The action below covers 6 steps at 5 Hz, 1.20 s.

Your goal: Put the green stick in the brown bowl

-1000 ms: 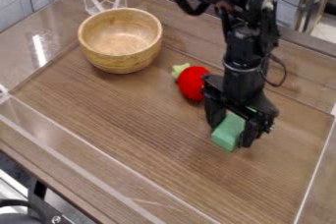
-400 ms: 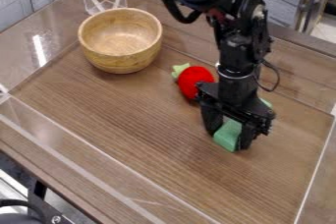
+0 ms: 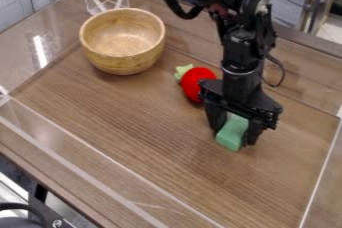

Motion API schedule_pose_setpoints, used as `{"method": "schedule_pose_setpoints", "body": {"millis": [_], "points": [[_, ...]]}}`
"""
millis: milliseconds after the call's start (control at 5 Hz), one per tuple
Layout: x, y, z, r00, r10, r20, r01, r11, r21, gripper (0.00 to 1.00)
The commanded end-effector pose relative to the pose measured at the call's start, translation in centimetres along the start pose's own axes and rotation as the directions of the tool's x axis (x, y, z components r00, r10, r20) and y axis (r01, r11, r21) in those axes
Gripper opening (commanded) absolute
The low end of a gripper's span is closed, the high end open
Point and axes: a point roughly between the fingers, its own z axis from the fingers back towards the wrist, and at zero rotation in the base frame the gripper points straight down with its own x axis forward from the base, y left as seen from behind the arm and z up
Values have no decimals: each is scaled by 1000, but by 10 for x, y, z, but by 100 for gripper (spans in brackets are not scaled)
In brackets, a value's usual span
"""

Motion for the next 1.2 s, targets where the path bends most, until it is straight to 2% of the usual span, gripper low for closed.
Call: {"method": "schedule_pose_setpoints", "body": {"millis": [0,200,400,600,800,1000], "points": [[16,1,7,998,14,62,-14,1000,-5,0],[19,5,7,998,15,62,-15,1000,1,100],[20,7,8,998,16,68,-16,1000,3,0],[22,10,6,997,-39,63,39,999,-1,100],[23,13,5,995,-80,63,80,997,-6,100],[24,11,7,994,-90,65,91,996,-6,0]]}}
